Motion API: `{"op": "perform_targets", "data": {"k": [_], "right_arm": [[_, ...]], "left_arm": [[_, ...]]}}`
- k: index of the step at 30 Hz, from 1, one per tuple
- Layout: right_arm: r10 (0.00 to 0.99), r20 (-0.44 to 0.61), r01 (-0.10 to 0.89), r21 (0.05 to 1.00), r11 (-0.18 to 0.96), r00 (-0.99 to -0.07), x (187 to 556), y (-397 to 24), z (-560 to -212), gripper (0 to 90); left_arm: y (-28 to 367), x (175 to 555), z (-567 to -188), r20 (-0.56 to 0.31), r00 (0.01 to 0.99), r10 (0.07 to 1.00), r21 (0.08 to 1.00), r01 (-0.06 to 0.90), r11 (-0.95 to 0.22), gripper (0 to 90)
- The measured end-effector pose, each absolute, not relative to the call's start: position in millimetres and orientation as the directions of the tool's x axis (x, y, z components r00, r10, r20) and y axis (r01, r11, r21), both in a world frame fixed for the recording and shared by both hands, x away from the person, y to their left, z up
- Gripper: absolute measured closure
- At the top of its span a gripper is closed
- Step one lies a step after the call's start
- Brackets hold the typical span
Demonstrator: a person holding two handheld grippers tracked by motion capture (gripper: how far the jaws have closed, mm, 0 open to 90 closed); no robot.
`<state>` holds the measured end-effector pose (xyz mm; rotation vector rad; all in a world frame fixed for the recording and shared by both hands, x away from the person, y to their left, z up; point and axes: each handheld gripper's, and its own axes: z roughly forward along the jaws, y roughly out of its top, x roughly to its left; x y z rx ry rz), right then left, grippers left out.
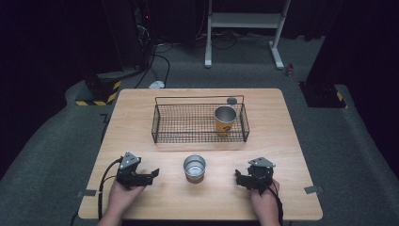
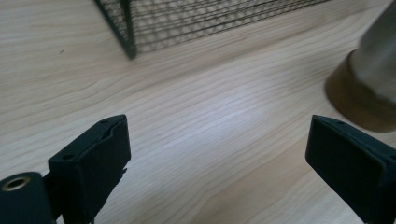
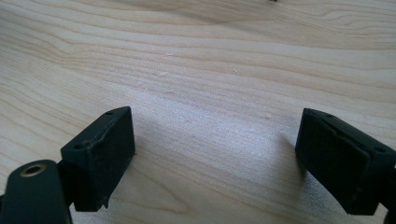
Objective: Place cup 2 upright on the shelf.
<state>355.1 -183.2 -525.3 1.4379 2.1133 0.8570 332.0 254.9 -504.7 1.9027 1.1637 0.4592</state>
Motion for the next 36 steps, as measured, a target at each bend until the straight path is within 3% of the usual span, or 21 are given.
{"op": "perform_targets", "data": {"k": [13,26,36], "right_arm": [[0.932,-0.015,0.658,0.704,0.268,-0.363,354.8,-183.3,-525.3,11.9],[0.929,-0.014,0.656,0.704,0.271,-0.370,354.8,-182.5,-525.4,11.7],[0.930,-0.011,0.657,0.704,0.269,-0.369,354.8,-182.6,-525.4,11.7]], "left_arm": [[217.6,318.7,-490.6,-0.060,0.617,0.784,0.846,0.448,-0.288,5.6],[195.3,310.6,-483.9,-0.086,0.669,0.738,0.863,0.420,-0.281,1.5],[176.0,312.8,-480.5,-0.049,0.698,0.714,0.864,0.388,-0.320,0.6]]}}
